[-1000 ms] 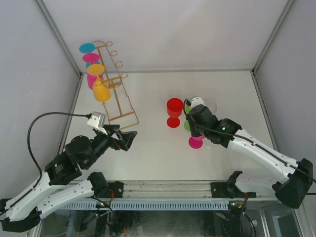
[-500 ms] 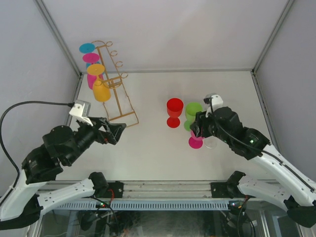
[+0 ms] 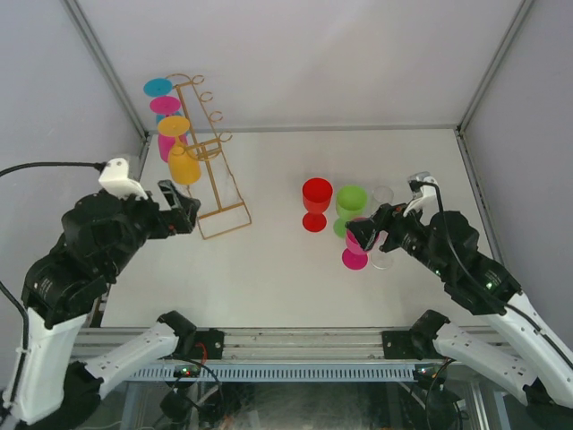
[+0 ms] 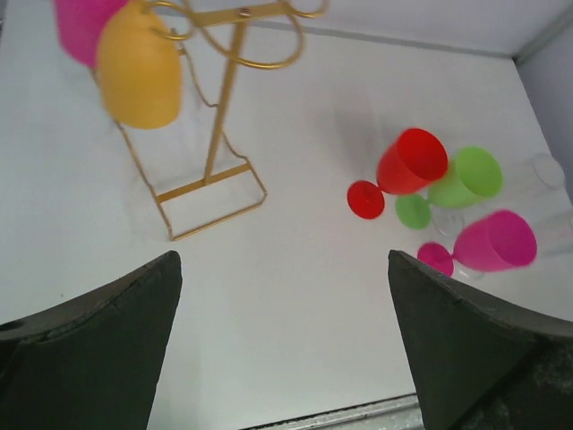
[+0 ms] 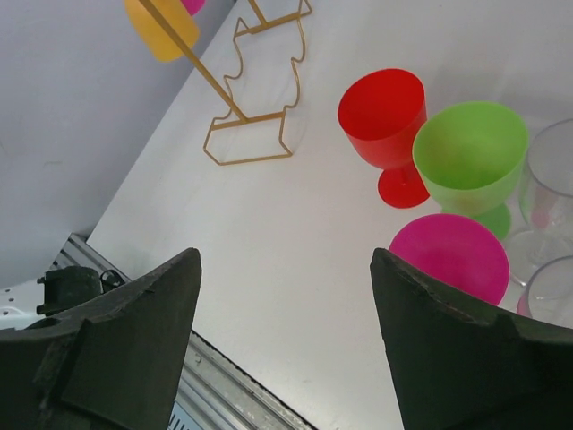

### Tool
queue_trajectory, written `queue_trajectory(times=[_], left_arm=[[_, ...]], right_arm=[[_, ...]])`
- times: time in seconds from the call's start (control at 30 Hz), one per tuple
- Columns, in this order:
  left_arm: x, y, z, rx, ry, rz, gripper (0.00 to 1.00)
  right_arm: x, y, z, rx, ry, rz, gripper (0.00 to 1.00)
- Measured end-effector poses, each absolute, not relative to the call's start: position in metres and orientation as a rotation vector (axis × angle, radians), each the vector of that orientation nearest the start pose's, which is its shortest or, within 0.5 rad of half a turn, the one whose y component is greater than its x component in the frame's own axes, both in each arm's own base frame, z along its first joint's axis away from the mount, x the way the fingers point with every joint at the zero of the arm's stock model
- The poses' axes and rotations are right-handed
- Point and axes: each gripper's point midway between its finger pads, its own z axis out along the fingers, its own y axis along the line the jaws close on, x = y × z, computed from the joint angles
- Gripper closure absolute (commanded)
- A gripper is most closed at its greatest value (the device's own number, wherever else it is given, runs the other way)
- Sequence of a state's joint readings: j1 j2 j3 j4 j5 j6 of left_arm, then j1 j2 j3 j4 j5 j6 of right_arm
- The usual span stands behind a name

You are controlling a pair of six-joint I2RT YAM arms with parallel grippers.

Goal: Take the wine glass off the wine glass rack
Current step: Pick up the wine glass from the wine rack.

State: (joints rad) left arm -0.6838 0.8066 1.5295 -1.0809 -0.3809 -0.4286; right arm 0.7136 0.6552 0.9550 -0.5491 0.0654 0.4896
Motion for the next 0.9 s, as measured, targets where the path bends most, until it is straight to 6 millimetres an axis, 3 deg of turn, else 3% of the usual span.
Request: queue_trajectory(times=[0.1,0.33,0.7,0.9], left_arm=[[0.194,-0.056,0.391,-0.161,1.907,-0.306,0.00],[0.219,-0.018,0.410,-0.360,1.830,-0.262,0.00],[0.289,-0.005,0.429,-0.502,1.721,-0.471,0.06],[0.330,0.002,0.421,-0.561,1.726,-0.540,0.08]], right_arm=[[0.193,0.176,0.302,-0.147,1.899,0.781,0.24],[0.186,0.180,0.306,-0.148,1.898,0.840,0.19],[0.162,0.184,0.332,-0.174,1.812,0.994,0.11],[0.151,0.190,0.342,-0.179,1.788,1.089,0.08]])
